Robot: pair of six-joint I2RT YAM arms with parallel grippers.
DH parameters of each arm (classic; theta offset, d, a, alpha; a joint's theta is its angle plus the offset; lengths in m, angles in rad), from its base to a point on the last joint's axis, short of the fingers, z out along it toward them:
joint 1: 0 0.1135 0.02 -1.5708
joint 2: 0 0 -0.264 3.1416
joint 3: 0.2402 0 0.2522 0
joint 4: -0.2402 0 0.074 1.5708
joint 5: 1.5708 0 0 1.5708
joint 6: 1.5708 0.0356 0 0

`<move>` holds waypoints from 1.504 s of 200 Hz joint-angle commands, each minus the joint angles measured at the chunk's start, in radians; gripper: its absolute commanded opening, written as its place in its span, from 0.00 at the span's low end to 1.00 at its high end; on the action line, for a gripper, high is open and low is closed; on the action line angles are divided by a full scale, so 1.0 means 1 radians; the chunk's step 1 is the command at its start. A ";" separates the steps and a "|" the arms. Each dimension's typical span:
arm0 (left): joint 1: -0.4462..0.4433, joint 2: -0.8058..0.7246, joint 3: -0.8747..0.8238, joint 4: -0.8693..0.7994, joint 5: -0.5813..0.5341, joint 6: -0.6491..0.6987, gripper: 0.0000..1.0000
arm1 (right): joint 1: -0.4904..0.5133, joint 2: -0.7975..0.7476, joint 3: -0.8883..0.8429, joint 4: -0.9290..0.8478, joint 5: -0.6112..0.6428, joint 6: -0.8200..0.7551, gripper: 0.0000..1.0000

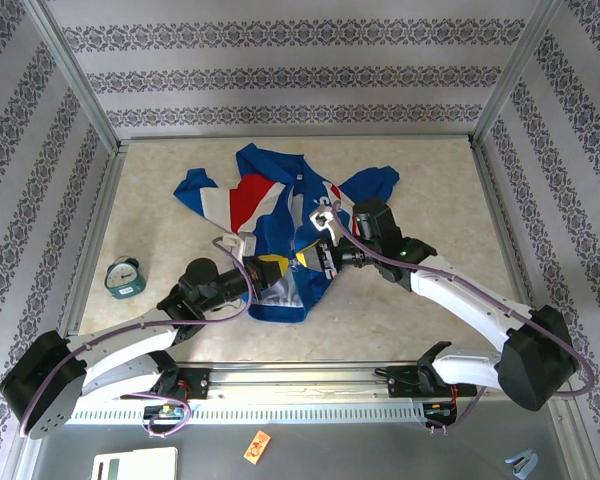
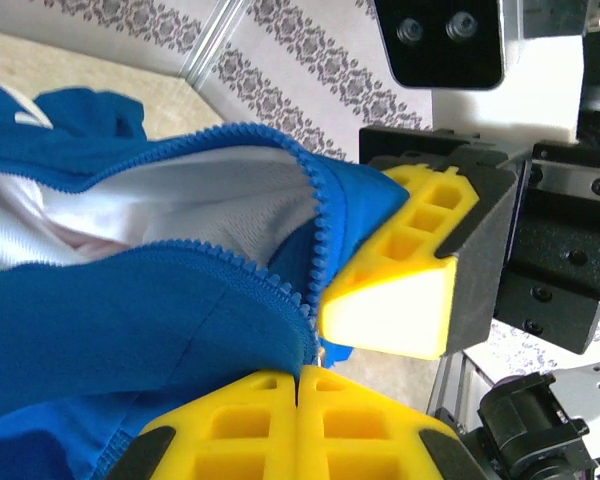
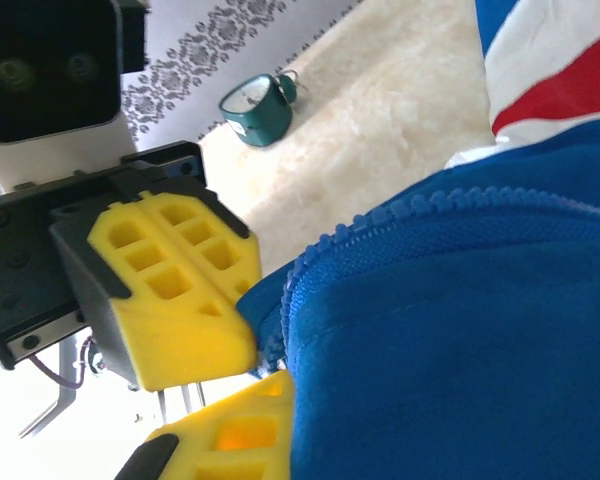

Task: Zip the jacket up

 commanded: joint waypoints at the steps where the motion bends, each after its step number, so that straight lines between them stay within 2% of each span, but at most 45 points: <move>1: 0.016 -0.001 -0.011 0.103 0.027 0.015 0.00 | -0.017 -0.023 -0.023 0.088 -0.080 -0.028 0.00; 64: 0.034 0.034 -0.043 0.222 0.043 -0.021 0.00 | -0.046 -0.023 -0.062 0.209 -0.137 0.041 0.00; 203: 0.054 0.136 -0.063 0.453 0.082 -0.105 0.00 | -0.048 -0.010 -0.080 0.249 -0.165 0.077 0.00; 301: 0.066 0.111 -0.074 0.443 0.076 -0.125 0.00 | -0.052 -0.015 -0.099 0.257 -0.150 0.079 0.00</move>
